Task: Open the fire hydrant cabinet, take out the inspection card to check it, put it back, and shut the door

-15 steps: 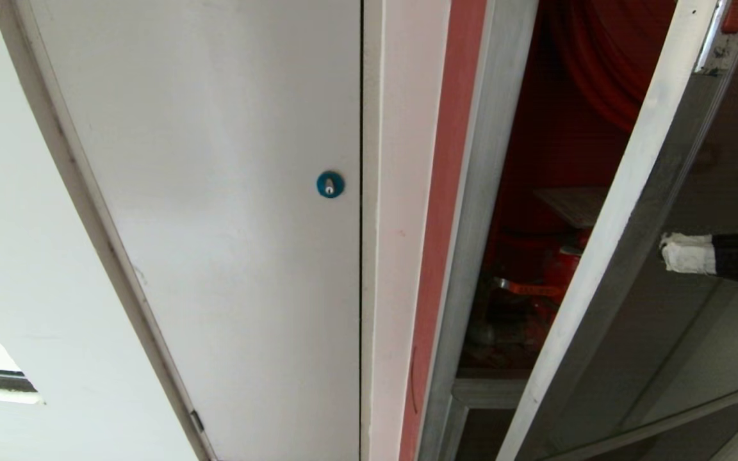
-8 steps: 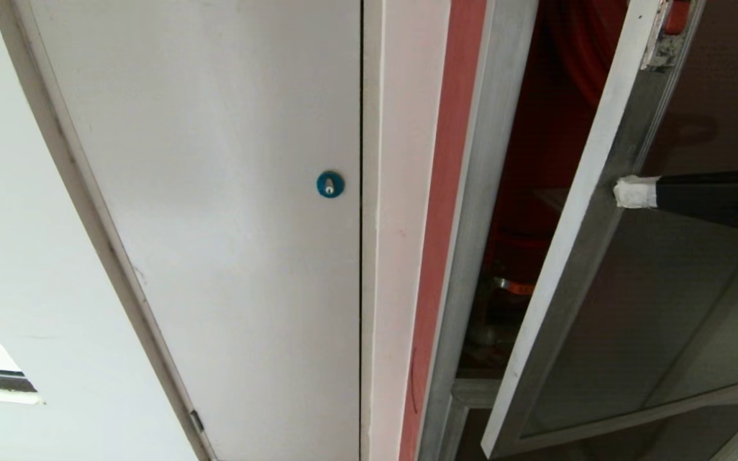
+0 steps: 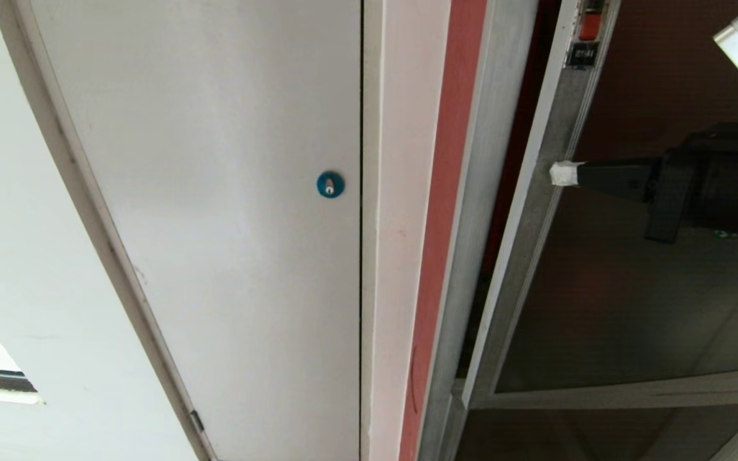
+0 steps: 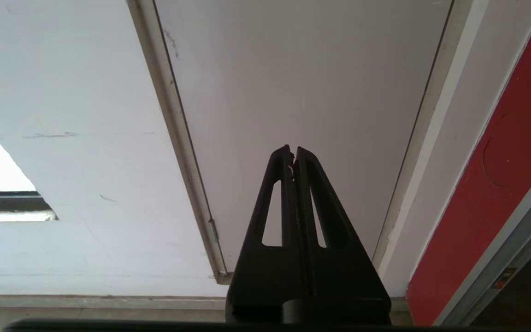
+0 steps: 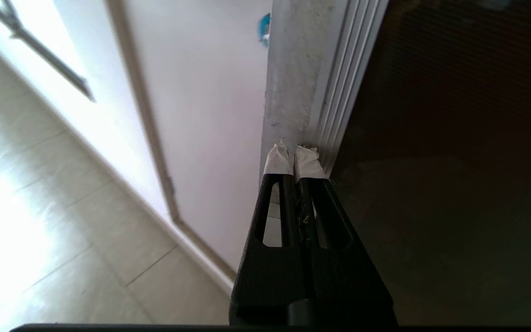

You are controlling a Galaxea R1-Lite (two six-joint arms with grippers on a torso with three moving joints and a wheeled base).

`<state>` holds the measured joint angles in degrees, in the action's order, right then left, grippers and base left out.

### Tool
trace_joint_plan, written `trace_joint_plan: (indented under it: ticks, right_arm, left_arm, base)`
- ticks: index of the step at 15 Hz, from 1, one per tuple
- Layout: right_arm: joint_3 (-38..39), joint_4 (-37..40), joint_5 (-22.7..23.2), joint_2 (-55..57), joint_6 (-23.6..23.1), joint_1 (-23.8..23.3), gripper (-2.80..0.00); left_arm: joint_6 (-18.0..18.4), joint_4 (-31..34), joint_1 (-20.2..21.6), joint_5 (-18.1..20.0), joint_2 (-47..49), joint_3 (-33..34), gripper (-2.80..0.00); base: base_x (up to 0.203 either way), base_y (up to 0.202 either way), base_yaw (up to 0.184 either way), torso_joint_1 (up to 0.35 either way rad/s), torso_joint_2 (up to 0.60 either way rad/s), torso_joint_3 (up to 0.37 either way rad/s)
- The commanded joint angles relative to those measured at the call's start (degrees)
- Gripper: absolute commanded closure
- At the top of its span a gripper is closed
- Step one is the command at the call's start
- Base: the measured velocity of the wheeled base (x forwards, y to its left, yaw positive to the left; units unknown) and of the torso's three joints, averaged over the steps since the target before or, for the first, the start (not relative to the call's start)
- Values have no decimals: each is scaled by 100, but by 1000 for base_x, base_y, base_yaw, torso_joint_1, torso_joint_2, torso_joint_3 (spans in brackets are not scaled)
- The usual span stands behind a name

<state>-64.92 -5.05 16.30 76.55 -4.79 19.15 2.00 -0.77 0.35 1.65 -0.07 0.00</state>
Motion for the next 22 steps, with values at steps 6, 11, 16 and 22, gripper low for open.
trace_joint_plan:
  ticks: [6, 11, 16, 22]
  right_arm:
    - [-4, -644, -746, 718, 97, -8, 0]
    - [-59, -788, -971, 911, 90, -5, 0]
    - [-233, -888, -1340, 1087, 68, 1, 0]
    - [-210, -847, -1403, 860, 62, 72, 0]
  left_arm:
    - [2, -3, 0, 2, -1, 44, 0]
    - [2, -3, 1, 2, -1, 42, 0]
    - [2, -3, 7, 2, -1, 44, 0]
    - [2, -3, 0, 2, -1, 44, 0]
  base:
    - [0, 0, 0, 0, 0, 0]
    - [0, 0, 0, 0, 0, 0]
    - [0, 0, 0, 0, 0, 0]
    - [0, 0, 0, 0, 0, 0]
